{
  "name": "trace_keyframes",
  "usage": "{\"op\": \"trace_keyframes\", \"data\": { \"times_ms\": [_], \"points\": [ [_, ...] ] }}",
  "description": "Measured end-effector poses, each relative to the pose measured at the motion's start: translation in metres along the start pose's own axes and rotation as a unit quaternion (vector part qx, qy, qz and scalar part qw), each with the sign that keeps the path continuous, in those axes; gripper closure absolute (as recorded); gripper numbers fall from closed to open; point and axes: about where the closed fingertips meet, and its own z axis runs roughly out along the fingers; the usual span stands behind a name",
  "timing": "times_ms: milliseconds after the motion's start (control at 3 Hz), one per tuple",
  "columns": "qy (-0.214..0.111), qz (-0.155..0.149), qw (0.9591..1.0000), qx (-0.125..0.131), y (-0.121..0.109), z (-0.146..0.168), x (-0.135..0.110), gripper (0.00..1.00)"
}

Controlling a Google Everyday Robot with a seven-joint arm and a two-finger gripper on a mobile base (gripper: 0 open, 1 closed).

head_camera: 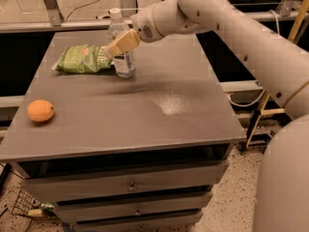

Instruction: Move blue plastic bottle near green jalapeno chip bag

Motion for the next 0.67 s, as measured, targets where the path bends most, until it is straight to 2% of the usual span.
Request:
{"op": "trace_keyframes", "data": {
  "times_ms": [333,667],
  "points": [
    [0.011,0.002,0.9995,0.03,-0.005,-0.026,0.006,0.0],
    [0.024,0.037,0.9972,0.061,-0.013,-0.07,0.037,0.0]
  ]
}}
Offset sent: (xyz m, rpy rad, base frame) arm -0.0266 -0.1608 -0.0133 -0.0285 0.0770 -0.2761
